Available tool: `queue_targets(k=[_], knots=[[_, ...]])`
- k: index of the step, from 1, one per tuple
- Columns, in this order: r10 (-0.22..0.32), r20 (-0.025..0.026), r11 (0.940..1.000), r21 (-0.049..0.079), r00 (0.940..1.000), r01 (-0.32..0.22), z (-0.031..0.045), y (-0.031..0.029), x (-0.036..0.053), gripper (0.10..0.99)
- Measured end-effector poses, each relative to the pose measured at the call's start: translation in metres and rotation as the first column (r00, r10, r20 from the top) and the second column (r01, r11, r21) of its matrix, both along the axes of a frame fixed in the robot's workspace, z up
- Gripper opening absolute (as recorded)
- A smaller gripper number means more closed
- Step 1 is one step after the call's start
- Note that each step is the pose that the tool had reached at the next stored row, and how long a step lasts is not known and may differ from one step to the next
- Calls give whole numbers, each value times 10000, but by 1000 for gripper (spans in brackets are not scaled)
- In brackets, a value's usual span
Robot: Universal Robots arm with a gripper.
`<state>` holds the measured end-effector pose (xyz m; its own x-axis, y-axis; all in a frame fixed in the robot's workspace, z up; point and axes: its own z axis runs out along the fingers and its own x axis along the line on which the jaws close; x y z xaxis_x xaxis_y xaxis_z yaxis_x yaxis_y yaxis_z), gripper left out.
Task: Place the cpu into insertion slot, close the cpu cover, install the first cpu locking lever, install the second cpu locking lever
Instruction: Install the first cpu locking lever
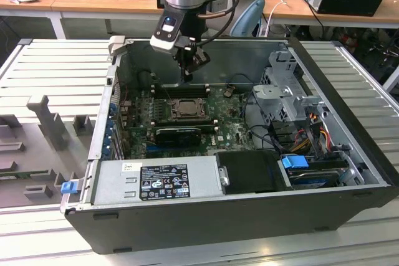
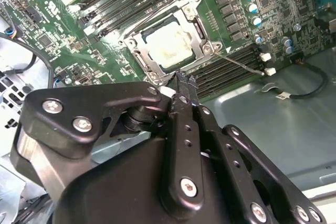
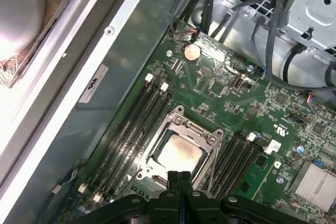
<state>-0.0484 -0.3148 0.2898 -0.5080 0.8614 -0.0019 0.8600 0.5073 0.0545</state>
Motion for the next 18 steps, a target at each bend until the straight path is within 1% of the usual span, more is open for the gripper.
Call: queue_targets(k=[10,12,18], knots=[[486,0,9988,-1,9988,-486,0,-3,-2,106],[780,0,9970,-1,9970,-780,0,-3,-2,106],[1209,0,9927,0,9927,-1209,0,-3,-2,106]])
